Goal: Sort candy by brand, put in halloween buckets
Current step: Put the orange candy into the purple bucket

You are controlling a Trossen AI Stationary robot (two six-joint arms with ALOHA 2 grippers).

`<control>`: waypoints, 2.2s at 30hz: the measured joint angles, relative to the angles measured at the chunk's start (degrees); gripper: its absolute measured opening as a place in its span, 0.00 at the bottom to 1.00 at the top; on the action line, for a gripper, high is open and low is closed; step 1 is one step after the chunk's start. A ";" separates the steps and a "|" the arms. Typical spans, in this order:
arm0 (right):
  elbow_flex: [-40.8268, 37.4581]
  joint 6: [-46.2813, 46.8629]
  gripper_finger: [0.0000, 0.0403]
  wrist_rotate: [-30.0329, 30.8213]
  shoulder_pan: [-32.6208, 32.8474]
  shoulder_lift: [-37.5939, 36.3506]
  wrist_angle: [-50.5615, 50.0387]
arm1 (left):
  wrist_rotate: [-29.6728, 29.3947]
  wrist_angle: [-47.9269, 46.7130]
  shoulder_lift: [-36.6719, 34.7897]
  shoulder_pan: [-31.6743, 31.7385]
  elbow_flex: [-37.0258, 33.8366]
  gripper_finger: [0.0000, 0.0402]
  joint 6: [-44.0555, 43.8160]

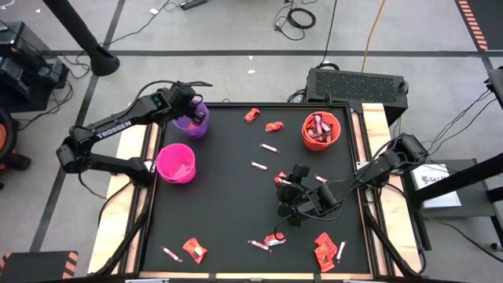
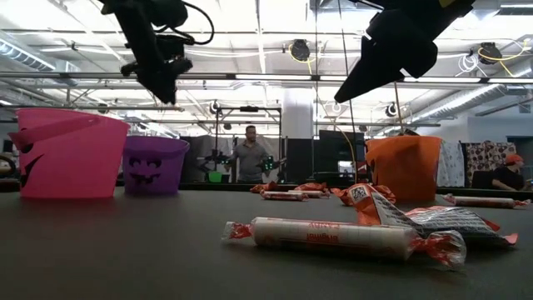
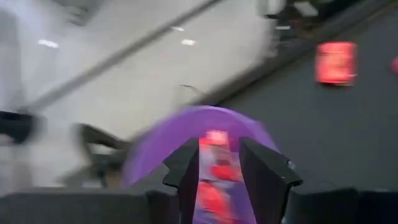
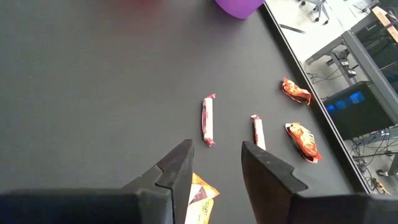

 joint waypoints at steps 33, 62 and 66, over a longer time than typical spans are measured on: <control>1.38 24.73 0.32 -15.14 7.18 -0.04 -13.87 | 27.89 80.80 41.02 -55.54 -10.94 0.30 8.17; 1.38 29.67 0.32 -11.82 11.28 -0.02 -12.43 | 25.88 70.21 53.90 -59.72 3.04 0.30 20.13; 1.36 28.66 0.32 -11.85 11.28 -0.02 -11.88 | 25.04 72.21 55.70 -59.72 3.04 0.30 20.34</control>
